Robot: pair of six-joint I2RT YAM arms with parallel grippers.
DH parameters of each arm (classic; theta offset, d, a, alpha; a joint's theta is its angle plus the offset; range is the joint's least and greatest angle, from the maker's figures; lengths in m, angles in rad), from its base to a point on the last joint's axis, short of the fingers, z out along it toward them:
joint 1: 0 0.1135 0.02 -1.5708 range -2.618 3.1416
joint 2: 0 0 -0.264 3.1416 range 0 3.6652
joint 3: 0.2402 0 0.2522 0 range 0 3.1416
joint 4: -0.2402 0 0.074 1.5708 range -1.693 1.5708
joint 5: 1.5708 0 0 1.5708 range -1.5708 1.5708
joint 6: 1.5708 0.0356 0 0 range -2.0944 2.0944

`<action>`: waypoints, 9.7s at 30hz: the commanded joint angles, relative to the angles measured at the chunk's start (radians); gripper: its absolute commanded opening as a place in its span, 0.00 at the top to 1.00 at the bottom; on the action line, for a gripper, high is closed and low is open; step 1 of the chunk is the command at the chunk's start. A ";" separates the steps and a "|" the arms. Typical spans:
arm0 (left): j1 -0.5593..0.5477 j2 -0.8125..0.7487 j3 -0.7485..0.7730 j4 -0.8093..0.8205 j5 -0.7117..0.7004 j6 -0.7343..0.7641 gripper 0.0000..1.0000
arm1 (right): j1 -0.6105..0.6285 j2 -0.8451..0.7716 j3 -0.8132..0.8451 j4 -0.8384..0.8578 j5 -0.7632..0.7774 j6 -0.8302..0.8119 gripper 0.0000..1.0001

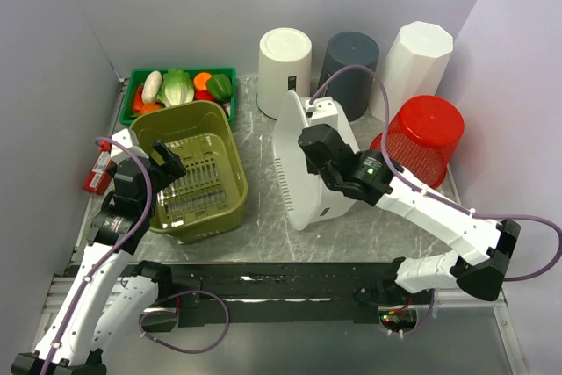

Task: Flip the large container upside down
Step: Turn the container upside down at the center of the board, then adjust the container at the center of the board.

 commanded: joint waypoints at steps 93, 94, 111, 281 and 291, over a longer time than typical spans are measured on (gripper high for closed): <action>-0.002 -0.004 0.013 0.020 0.008 0.004 0.04 | 0.230 0.340 0.083 -0.095 0.018 0.087 1.00; -0.002 -0.001 0.014 0.020 0.010 0.004 0.04 | 0.231 0.344 0.080 -0.089 0.012 0.096 1.00; -0.002 -0.001 0.014 0.018 0.007 0.004 0.04 | 0.239 0.498 0.064 0.012 0.030 0.181 1.00; -0.002 0.019 0.013 0.023 0.019 0.007 0.04 | -0.204 0.360 0.216 0.112 -0.411 0.067 0.01; -0.002 0.022 0.014 0.023 0.025 0.009 0.04 | -0.204 0.533 0.346 -0.028 -0.447 0.046 0.00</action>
